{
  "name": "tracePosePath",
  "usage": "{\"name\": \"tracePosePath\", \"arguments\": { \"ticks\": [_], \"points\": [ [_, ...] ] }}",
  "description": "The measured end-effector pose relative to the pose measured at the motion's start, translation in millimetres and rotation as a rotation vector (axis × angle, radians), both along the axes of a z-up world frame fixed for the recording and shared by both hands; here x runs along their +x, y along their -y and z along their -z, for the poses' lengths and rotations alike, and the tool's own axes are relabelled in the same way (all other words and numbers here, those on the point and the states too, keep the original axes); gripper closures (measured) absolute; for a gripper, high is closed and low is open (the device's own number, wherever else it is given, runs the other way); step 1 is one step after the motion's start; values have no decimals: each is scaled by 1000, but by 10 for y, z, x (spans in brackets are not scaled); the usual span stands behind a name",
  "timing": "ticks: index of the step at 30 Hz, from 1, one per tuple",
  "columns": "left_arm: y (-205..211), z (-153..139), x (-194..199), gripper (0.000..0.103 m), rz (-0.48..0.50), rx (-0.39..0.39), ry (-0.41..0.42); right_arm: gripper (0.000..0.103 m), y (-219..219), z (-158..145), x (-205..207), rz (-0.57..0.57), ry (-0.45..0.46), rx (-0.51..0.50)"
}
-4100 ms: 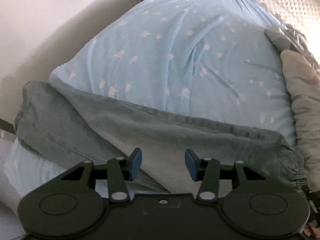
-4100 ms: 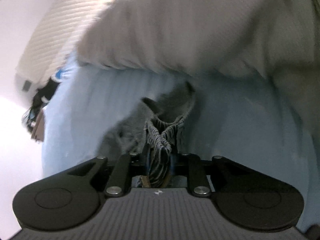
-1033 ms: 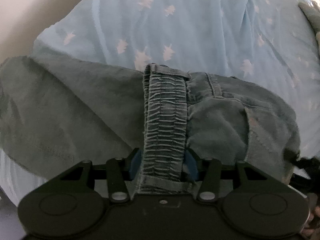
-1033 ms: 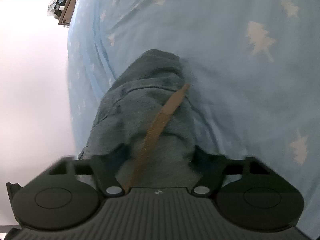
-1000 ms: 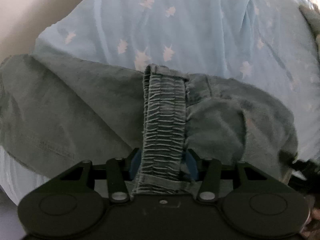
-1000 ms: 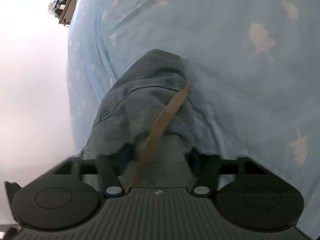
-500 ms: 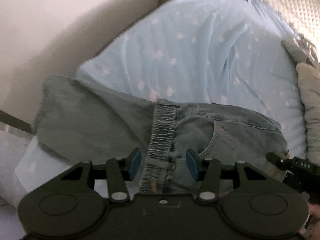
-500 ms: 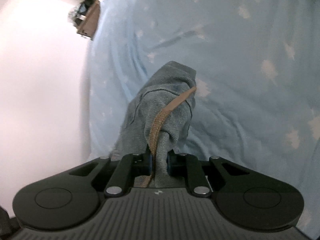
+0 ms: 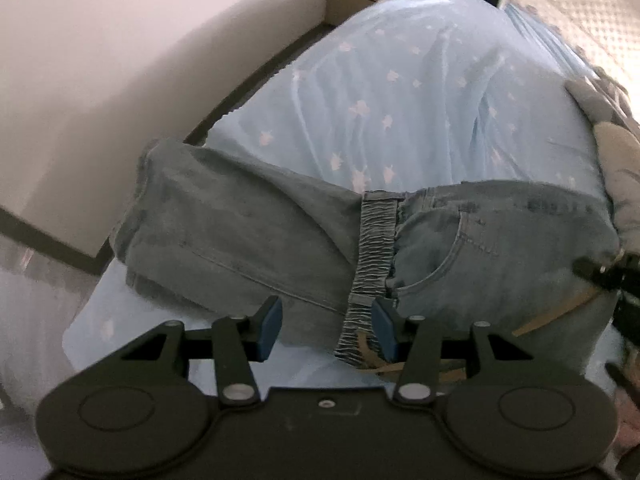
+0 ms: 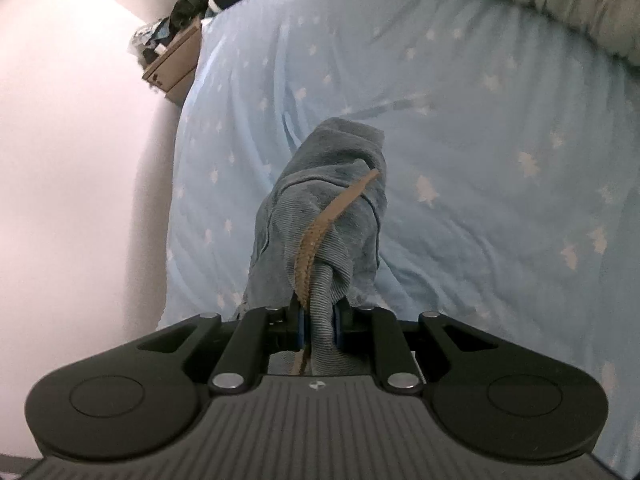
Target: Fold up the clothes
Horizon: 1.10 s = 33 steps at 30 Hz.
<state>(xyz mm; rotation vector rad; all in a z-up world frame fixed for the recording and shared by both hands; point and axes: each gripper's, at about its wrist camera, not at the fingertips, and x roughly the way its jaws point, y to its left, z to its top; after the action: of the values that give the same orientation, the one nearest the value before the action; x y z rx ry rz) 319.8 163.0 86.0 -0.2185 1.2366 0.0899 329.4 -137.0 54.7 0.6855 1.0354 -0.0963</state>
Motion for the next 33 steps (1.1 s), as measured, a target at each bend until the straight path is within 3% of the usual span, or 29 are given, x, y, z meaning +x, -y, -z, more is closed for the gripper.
{"name": "tracePosePath", "arguments": {
  "ticks": [8,13,28,33],
  "points": [
    [-952,122,167,57,116,-127,25,88,-1111,-338,-92,129,16,-195],
    [-1703,177,183,57,83,-163,10,87,-1929,-398,-66,107,35,-277],
    [-3419,303,-16,57,-152,-149,-25,85,-3497,240,316,-138,-46,-258],
    [-3779,339,-205,57,-224,-128,-51,84,-3878,677,482,-266,-87,-280]
  ]
}}
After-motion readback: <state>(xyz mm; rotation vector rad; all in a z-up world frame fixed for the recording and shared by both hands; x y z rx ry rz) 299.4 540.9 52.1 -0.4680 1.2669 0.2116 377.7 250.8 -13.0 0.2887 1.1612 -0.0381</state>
